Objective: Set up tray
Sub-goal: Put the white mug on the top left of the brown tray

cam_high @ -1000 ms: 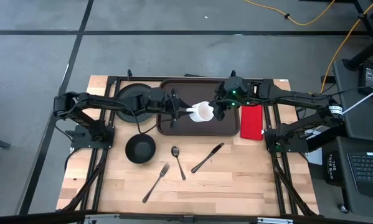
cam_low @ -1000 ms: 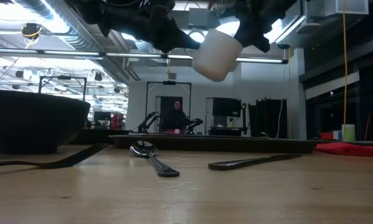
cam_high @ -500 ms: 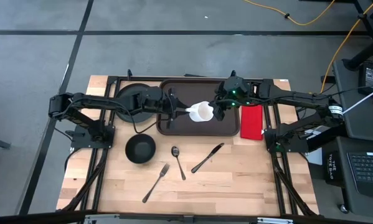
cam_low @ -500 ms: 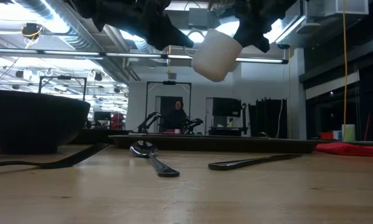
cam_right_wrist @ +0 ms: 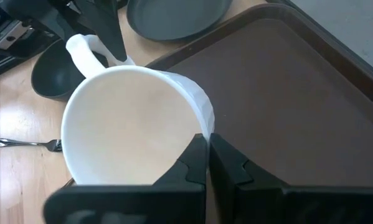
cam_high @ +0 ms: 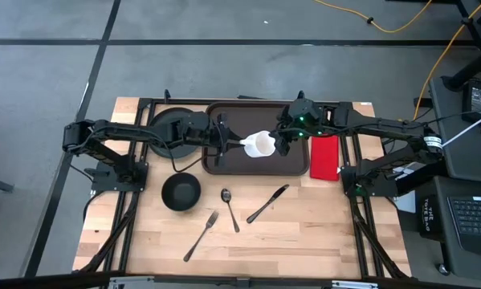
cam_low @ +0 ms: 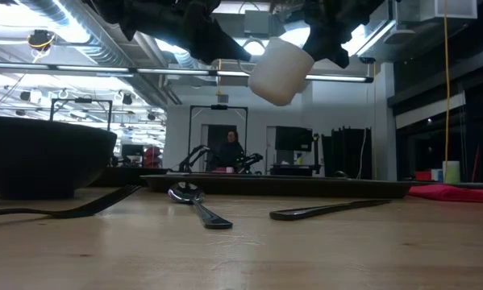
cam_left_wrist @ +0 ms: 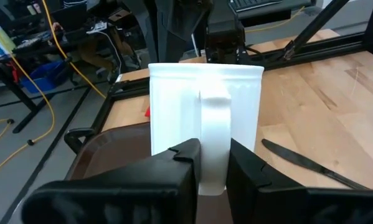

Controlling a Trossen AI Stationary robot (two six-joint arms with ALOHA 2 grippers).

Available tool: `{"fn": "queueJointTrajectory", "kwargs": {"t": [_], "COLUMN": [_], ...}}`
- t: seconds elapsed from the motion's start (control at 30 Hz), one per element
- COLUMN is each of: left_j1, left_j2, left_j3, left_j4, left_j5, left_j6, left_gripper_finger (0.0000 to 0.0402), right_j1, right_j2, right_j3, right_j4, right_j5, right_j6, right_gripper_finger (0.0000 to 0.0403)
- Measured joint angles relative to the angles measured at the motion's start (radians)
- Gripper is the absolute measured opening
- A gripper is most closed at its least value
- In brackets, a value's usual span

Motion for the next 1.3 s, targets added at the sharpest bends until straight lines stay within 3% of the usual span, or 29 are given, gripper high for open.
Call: {"fn": "queueJointTrajectory", "kwargs": {"t": [0.17,0.47,0.8,0.93,1.1,1.3], "left_j1": [0.000,0.000,0.014,0.071,0.163,0.260], "left_j2": [0.000,0.000,-0.011,-0.027,-0.035,-0.035], "left_j3": [0.000,-0.002,-0.002,-0.002,-0.028,-0.140], "left_j4": [0.000,-0.005,0.006,0.016,0.050,0.278], "left_j5": [0.000,-0.001,-0.006,0.031,0.125,0.246], "left_j6": [0.000,0.000,-0.002,-0.034,-0.060,-0.126], "left_gripper_finger": [0.0038,0.0038,0.0038,0.0038,0.0038,0.0038], "right_j1": [0.000,0.000,0.000,0.010,0.090,0.162], "right_j2": [0.000,-0.011,-0.121,-0.178,-0.218,-0.241], "right_j3": [-0.001,-0.001,-0.001,-0.003,-0.093,-0.280], "right_j4": [0.012,0.044,0.084,0.087,0.146,0.354], "right_j5": [0.001,-0.007,-0.003,0.017,0.125,0.151], "right_j6": [0.003,-0.005,-0.098,-0.127,-0.152,-0.151], "right_gripper_finger": [0.0010,0.0068,0.0089,0.0087,0.0087,0.0087]}}
